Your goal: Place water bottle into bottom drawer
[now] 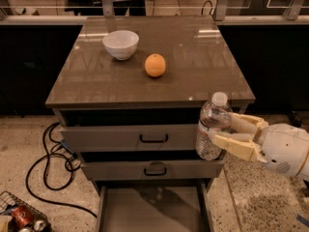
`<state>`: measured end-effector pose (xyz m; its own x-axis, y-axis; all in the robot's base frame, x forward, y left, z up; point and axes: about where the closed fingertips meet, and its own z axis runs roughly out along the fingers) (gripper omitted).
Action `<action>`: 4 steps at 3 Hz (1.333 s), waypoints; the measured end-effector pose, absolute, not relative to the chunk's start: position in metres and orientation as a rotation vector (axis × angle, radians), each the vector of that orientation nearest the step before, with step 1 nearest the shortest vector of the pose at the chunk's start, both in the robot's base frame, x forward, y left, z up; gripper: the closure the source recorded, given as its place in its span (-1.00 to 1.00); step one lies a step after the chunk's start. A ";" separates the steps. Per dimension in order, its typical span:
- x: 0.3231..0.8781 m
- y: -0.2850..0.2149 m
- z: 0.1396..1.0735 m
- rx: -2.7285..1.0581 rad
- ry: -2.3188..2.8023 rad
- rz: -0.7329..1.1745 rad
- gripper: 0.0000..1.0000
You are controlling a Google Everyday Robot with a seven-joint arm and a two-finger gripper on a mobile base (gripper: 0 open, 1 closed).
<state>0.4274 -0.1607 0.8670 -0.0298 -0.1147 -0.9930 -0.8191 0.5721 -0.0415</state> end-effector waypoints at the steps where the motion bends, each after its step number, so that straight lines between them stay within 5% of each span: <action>1: 0.432 -0.159 0.841 -0.812 1.539 0.723 1.00; 4: 0.374 -0.102 0.637 -0.744 1.696 1.076 1.00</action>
Offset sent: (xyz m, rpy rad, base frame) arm -0.0262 0.0261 -0.1927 0.1302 0.3111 0.1124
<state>0.3736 -0.1018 0.6369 -0.3546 -0.0007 -0.9350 -0.8464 0.4251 0.3207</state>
